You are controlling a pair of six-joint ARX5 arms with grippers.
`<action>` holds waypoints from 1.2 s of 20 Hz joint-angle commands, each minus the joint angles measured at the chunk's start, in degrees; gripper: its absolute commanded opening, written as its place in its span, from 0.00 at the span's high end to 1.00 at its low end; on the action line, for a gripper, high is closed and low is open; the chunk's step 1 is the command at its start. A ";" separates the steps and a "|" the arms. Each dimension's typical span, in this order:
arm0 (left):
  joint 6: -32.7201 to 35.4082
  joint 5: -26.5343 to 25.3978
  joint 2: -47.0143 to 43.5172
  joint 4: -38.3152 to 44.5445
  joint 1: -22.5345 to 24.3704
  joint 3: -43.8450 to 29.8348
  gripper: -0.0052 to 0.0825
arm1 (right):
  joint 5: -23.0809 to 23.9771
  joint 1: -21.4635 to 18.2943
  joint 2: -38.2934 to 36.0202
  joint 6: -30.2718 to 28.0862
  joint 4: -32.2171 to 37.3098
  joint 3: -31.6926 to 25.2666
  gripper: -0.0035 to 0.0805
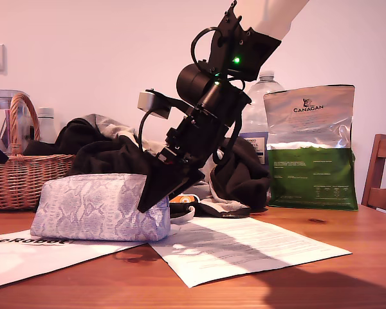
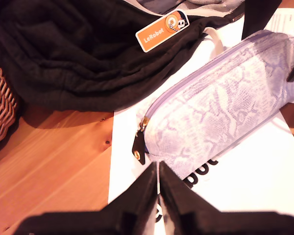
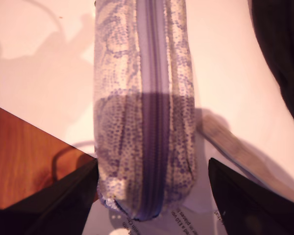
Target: Open the zipper in the zip bag in front of you
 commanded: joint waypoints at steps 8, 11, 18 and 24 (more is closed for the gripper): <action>-0.15 0.02 0.09 0.37 0.22 0.31 0.95 | -0.11 1.68 0.33 0.20 -2.36 1.07 0.69; -0.15 0.02 0.09 0.39 0.22 0.31 0.95 | -0.52 1.68 0.20 0.35 -5.07 3.23 0.74; -0.15 -1.29 0.09 0.26 0.22 0.31 0.95 | -6.34 1.64 -2.29 0.46 -8.17 6.12 0.75; -0.17 -1.20 0.09 -0.98 0.20 0.31 0.95 | -7.61 0.98 -5.38 0.39 -12.63 6.12 0.75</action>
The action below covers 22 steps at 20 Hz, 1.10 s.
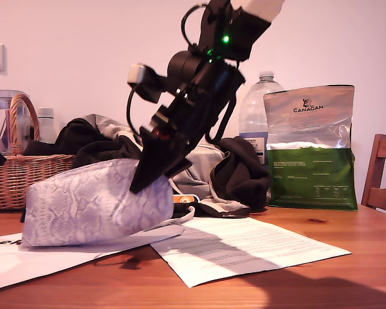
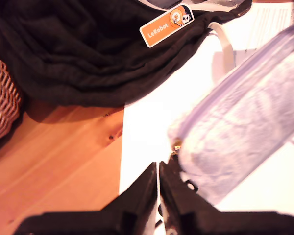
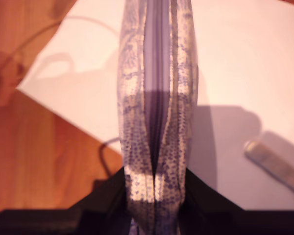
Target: Open the zipper in the zip bag in front of you
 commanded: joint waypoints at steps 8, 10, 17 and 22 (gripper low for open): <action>-0.13 4.39 2.05 -3.26 -1.11 0.28 0.79 | 2.19 -2.86 -4.57 -2.40 -5.51 1.03 0.75; 0.59 4.33 4.11 -3.17 -3.06 0.28 0.79 | 2.27 -3.13 -4.57 -3.45 -5.42 1.03 0.75; 1.31 -2.38 10.80 4.04 -8.31 0.28 0.67 | 2.73 -3.06 -4.50 -4.57 -5.18 0.68 0.75; 0.74 -2.03 14.67 7.39 -9.20 0.28 0.65 | 2.97 -3.06 -4.50 -4.55 -4.31 0.68 0.75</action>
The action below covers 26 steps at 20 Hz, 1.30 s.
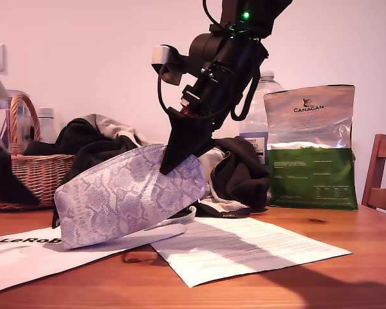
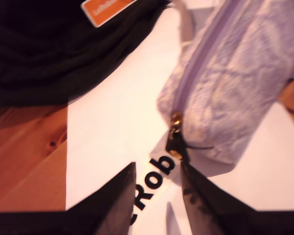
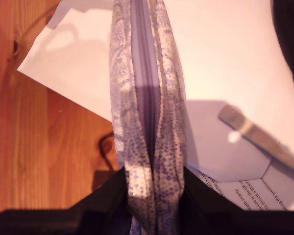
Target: Open the zipper in the zip bag in front of you
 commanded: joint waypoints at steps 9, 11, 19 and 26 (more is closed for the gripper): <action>-4.07 -0.96 2.47 5.22 -3.50 0.13 0.65 | -0.11 0.28 -1.18 0.09 0.46 0.44 0.75; -4.22 -1.64 2.47 5.46 -3.50 0.13 0.65 | -0.13 0.33 -1.18 0.13 0.44 0.44 0.75; -4.76 -2.38 6.56 7.41 -4.85 0.13 0.65 | 0.07 1.31 -1.18 0.11 0.48 0.44 0.75; -6.08 -4.59 6.93 9.86 -5.77 0.13 0.75 | 0.09 1.40 -1.18 0.15 0.39 0.44 0.75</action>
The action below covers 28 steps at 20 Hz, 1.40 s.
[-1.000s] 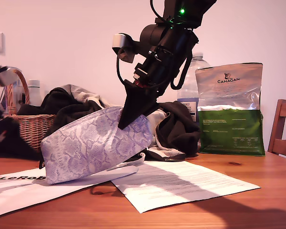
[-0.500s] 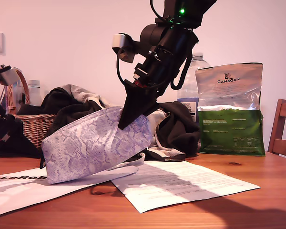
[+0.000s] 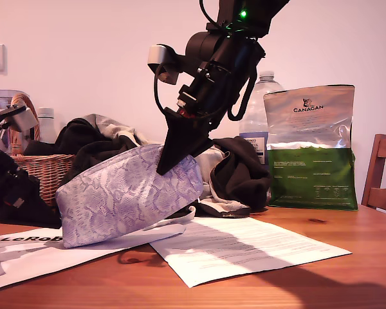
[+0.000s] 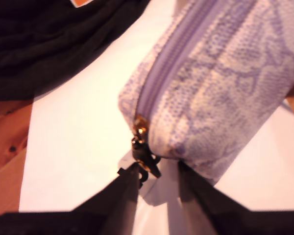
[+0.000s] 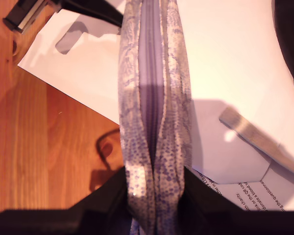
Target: Open the zipper in the zip bag in front of you
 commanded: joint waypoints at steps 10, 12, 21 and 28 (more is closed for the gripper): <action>-0.37 -2.54 0.24 0.72 -0.26 0.13 0.96 | -0.42 0.63 -1.18 0.28 0.17 0.44 0.75; -0.61 -3.32 0.13 0.72 -0.26 0.15 0.96 | -0.42 0.63 -1.18 0.33 0.20 0.44 0.75; -1.64 -9.94 -5.29 0.63 -0.33 0.35 0.96 | 0.15 0.63 -1.18 4.44 -0.68 0.44 0.75; -1.20 -10.64 -8.94 0.22 -3.65 0.35 0.96 | 1.18 1.07 -1.18 7.45 -1.25 0.44 0.75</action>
